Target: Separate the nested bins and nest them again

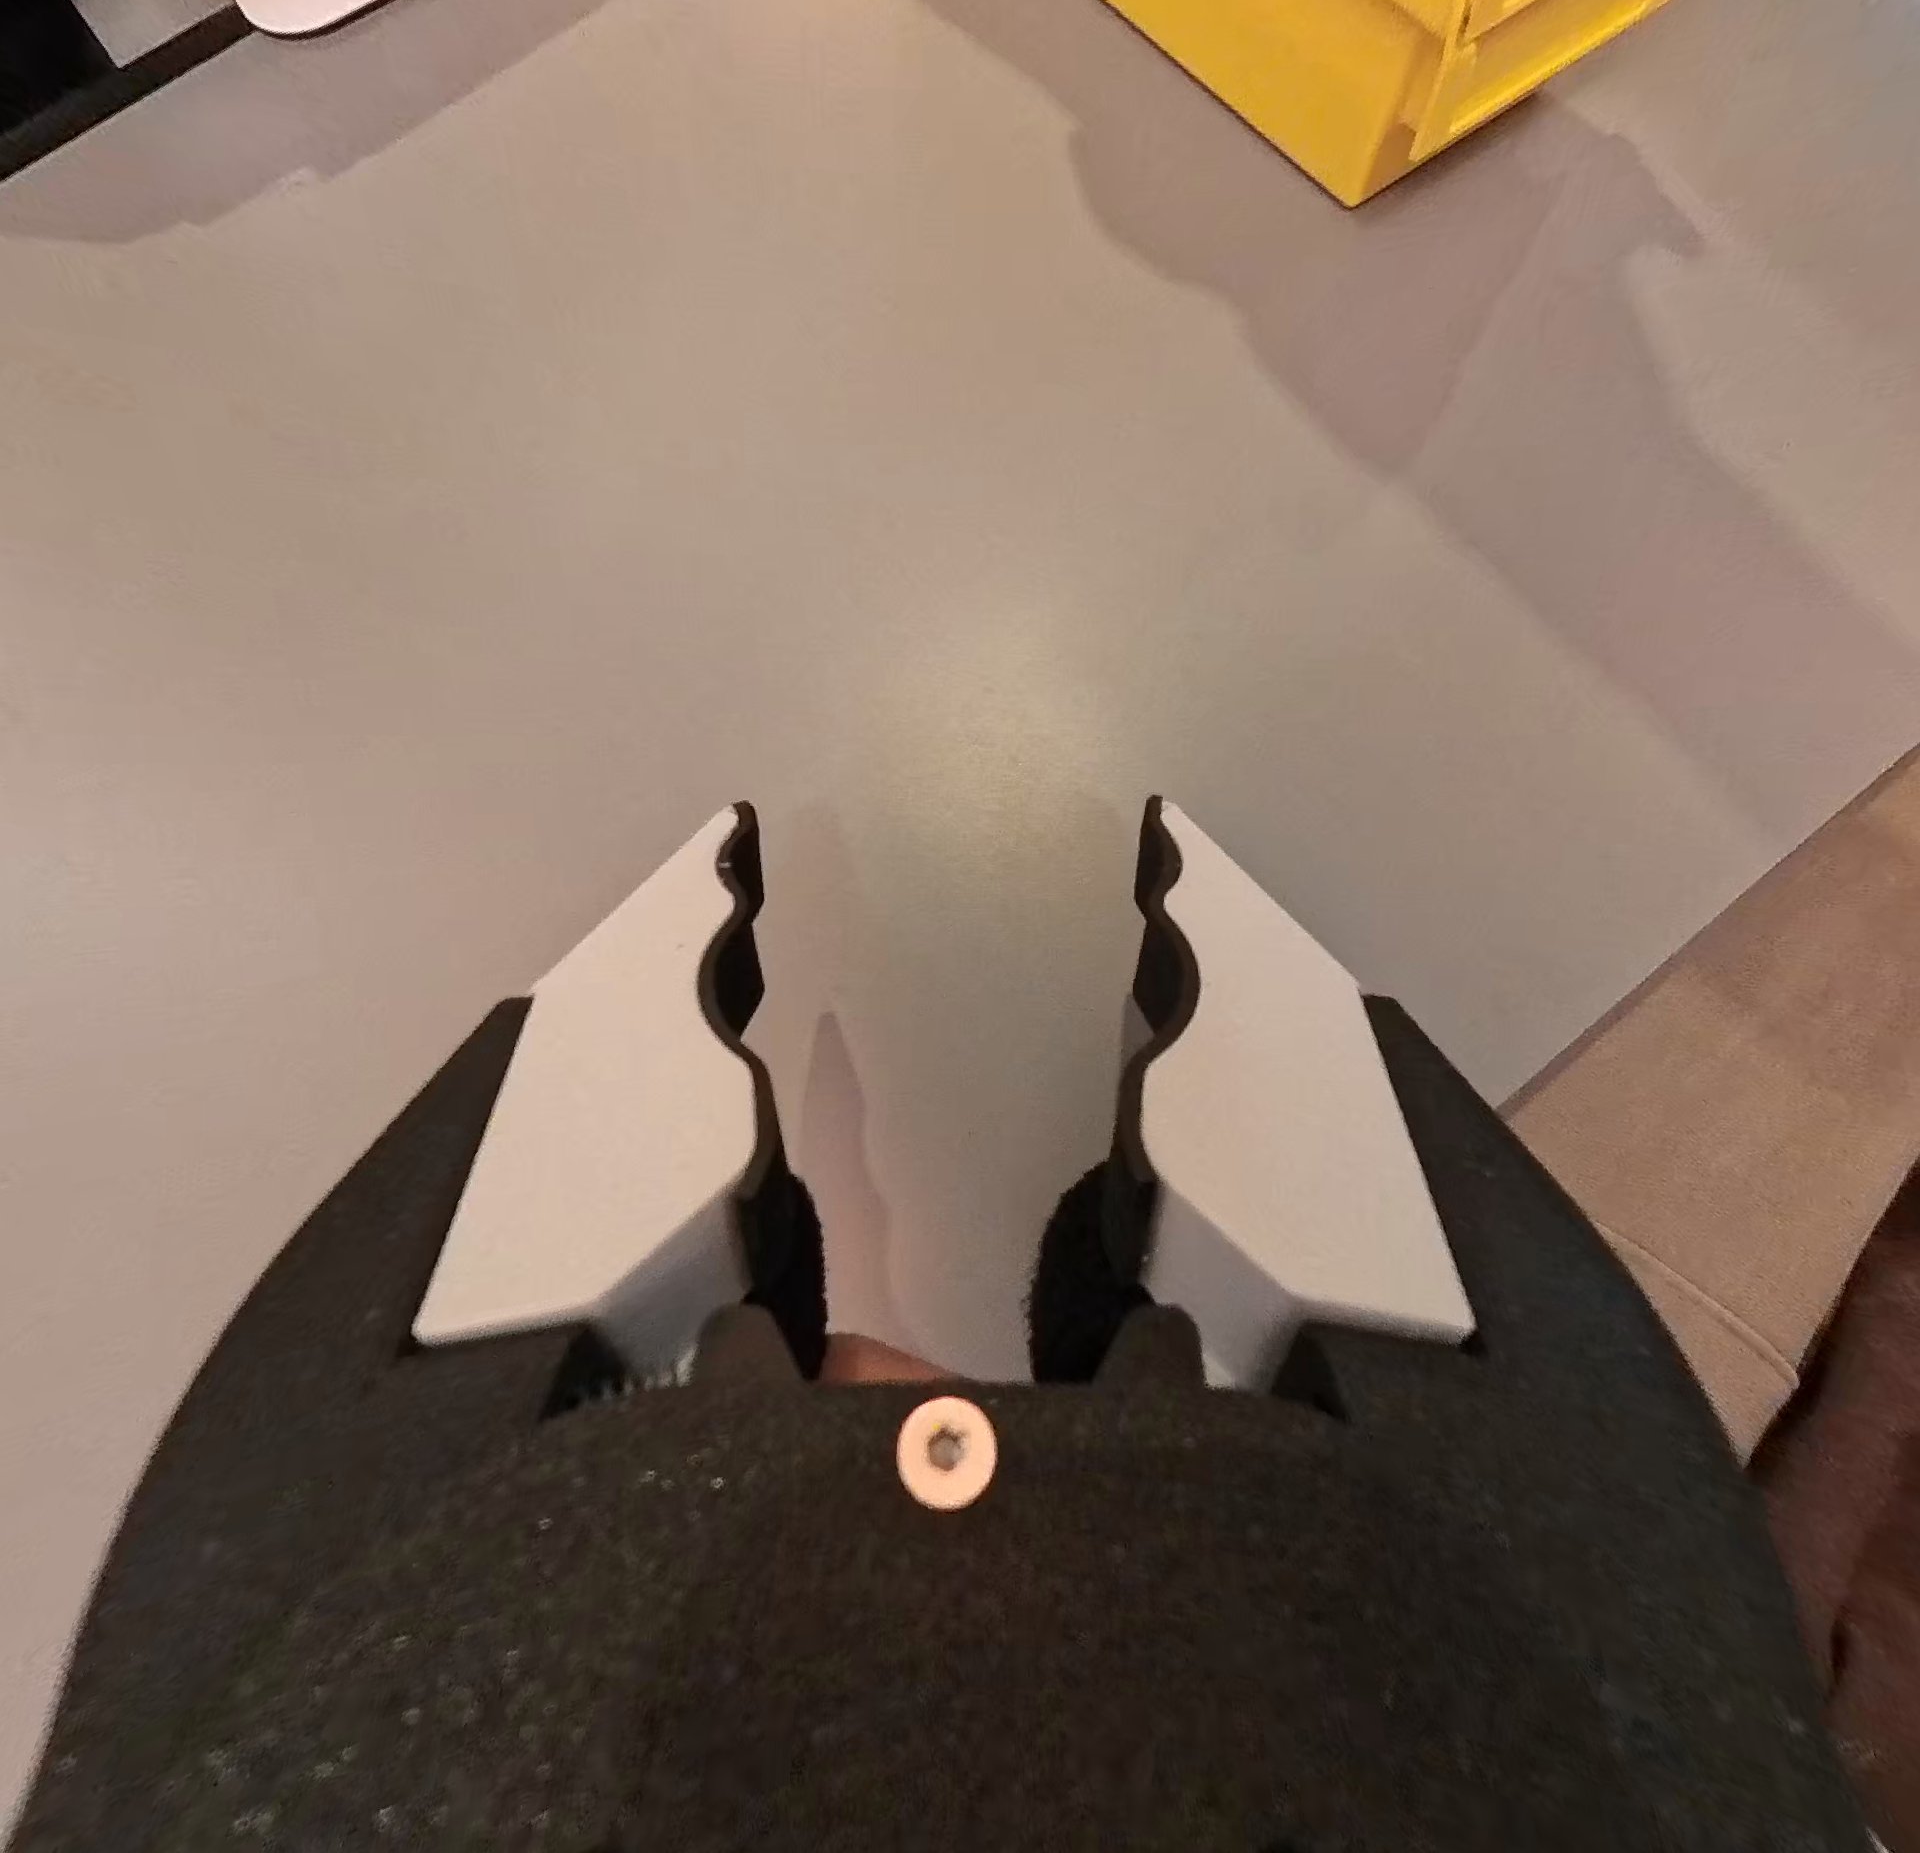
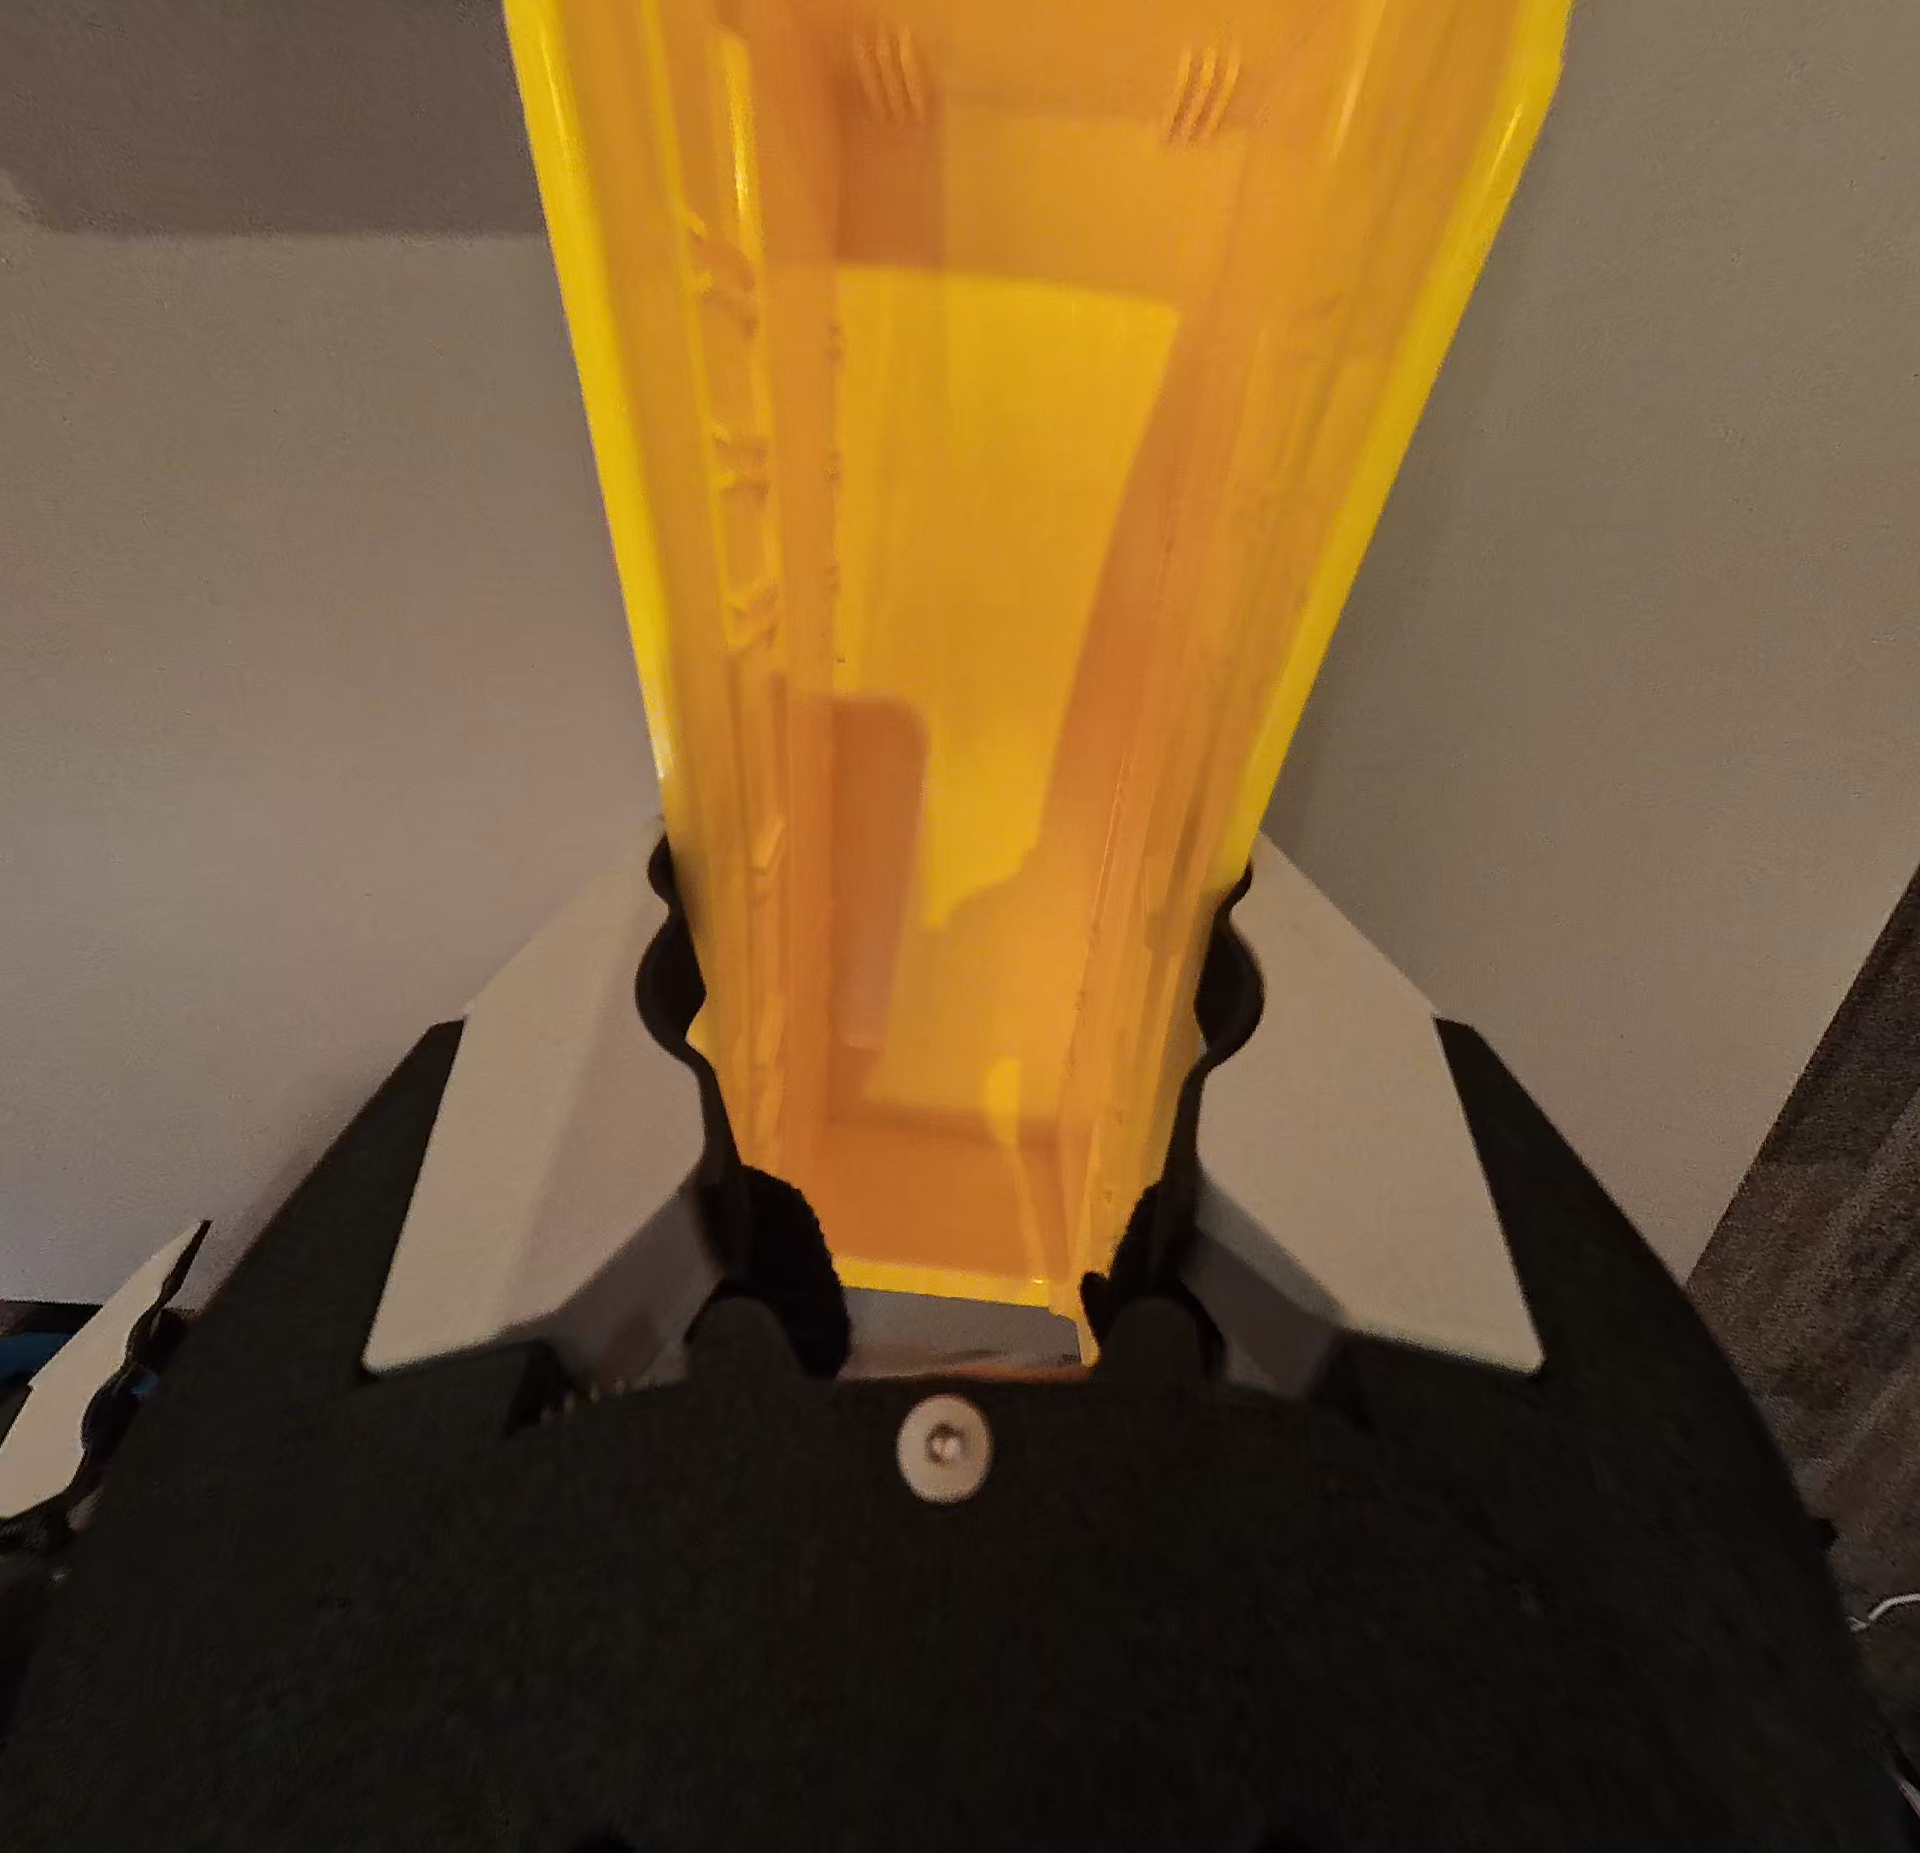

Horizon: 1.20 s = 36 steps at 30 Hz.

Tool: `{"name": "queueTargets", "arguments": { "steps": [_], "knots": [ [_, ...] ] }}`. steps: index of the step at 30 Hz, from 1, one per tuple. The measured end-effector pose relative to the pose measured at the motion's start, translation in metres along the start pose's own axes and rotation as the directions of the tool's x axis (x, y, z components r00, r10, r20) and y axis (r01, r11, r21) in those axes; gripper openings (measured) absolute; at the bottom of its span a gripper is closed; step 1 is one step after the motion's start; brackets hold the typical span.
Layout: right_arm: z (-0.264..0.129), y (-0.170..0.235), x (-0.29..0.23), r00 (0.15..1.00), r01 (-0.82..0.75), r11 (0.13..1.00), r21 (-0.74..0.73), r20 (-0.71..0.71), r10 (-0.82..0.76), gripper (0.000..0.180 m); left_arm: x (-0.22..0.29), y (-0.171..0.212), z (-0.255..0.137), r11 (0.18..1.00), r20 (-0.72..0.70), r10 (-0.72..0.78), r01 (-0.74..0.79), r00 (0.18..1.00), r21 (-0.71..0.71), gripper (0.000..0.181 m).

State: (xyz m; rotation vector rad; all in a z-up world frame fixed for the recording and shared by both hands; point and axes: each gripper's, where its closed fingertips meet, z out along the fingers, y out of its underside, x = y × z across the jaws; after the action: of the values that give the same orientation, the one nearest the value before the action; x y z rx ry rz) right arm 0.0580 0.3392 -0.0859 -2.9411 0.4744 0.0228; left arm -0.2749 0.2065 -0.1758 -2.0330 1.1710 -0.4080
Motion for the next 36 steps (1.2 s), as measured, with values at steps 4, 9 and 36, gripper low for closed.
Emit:
{"name": "queueTargets", "arguments": {
  "steps": [4, 9, 36],
  "knots": [
    [0.002, -0.002, 0.001, 1.0, 0.004, 1.0, -0.013, 0.005, -0.004, 0.098, 0.0, 0.001, 0.001, 1.0, -0.007, -0.01, 0.01, 1.0, -0.007, 0.071],
    [0.006, -0.003, 0.0, 1.0, -0.001, 1.0, -0.01, 0.013, 0.002, 0.1, 0.003, 0.002, 0.002, 1.0, -0.02, -0.013, 0.013, 1.0, -0.015, 0.071],
    [-0.08, 0.1, 0.011, 0.985, 0.103, 0.633, 0.767, 0.011, -0.174, 0.094, -0.029, 0.015, 0.008, 0.999, 0.095, 0.001, 0.003, 0.996, -0.045, 0.064]
  ]
}}
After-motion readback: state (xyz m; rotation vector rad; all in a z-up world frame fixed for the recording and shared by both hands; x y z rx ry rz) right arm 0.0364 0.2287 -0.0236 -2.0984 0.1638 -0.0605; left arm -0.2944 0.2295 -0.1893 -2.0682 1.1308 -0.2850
